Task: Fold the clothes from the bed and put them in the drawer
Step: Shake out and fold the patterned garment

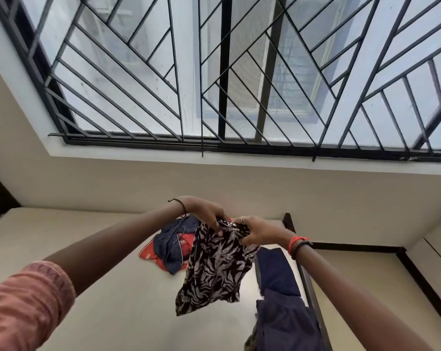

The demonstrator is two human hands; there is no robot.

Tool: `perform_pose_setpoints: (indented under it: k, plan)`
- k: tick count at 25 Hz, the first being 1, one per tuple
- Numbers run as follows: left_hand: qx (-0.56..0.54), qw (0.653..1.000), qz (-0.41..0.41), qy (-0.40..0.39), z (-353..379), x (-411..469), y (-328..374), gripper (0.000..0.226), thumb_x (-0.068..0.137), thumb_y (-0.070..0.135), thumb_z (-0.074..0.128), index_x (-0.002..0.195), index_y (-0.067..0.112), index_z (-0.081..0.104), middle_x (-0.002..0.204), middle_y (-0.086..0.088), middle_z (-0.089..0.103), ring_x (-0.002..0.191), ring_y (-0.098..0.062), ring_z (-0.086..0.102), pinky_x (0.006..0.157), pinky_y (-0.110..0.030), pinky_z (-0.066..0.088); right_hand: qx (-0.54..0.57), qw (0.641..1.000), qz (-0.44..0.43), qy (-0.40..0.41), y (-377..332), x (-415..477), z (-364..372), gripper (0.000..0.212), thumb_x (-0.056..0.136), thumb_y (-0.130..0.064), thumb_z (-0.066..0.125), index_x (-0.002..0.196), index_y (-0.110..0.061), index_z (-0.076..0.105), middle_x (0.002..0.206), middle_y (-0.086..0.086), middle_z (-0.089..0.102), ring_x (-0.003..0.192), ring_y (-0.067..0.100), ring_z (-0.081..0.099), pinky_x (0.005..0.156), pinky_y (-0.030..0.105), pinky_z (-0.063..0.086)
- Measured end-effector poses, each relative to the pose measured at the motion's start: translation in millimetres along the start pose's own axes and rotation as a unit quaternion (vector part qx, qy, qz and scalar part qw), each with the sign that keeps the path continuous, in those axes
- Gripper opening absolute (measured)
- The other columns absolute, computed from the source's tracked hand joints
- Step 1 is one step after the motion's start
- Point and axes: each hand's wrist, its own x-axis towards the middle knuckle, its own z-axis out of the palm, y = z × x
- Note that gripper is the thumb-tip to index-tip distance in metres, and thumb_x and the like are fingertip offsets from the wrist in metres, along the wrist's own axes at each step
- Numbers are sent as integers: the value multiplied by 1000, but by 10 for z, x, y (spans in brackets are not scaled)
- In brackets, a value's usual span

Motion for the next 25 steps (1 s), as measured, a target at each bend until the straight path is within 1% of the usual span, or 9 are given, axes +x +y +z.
perform_pose_setpoints:
  k: [3,6,9,11,15,18,21,24,25]
  plan:
    - [-15,997,5,-69,12,95,-163,35,89,16,64,122,7,58,109,-4,64,93,-12,56,77,-17,43,2,998,0,-64,96,111,60,33,83,-12,65,115,-18,57,83,-6,58,73,10,53,59,13,41]
    - [-3,999,-12,-43,87,274,-374,35,90,18,62,123,7,56,115,-8,63,96,-15,55,84,-25,41,-13,997,7,-76,238,325,174,22,90,-24,62,102,-5,62,86,9,64,77,22,56,70,33,45]
    - [19,999,-27,21,143,485,-545,34,92,19,59,124,10,55,116,-8,61,102,-21,54,87,-30,41,-42,998,25,-36,379,564,210,19,96,-22,53,97,-4,60,78,3,57,67,15,47,60,22,35]
    - [18,997,-24,71,103,636,-661,29,92,15,56,121,9,55,114,-9,60,103,-22,55,86,-31,41,-65,997,40,-2,486,726,162,19,97,-20,50,100,-4,58,82,5,60,69,17,49,55,18,32]
    - [62,980,-10,188,-45,823,-808,18,95,11,46,110,10,55,100,-5,61,88,-20,57,77,-29,49,-80,991,44,99,740,994,70,19,97,-21,49,104,-6,59,98,14,68,88,31,64,70,33,44]
    - [110,952,20,283,50,904,-885,17,94,11,45,108,10,55,98,-2,63,85,-19,59,79,-32,52,-130,975,-2,182,863,1037,145,18,98,-13,45,111,-8,56,101,11,67,91,28,65,70,28,43]
    - [132,931,35,337,546,1062,-1044,33,87,9,50,119,12,56,112,-4,65,100,-24,62,82,-40,52,-181,961,-19,211,1071,1018,667,39,92,-5,49,131,-9,46,112,10,64,94,27,66,78,37,55]
    - [140,925,55,348,1514,1291,-1257,35,85,11,50,118,18,59,102,0,69,87,-20,66,68,-35,55,-210,956,-34,201,1292,914,1622,46,81,-1,46,127,-6,52,107,9,63,87,22,68,63,35,59]
    - [128,932,56,334,1915,1373,-1331,36,84,13,45,116,21,59,97,4,70,81,-16,66,63,-31,54,-210,959,-43,184,1375,870,2020,50,75,0,54,125,-5,56,105,9,64,86,21,69,59,33,59]
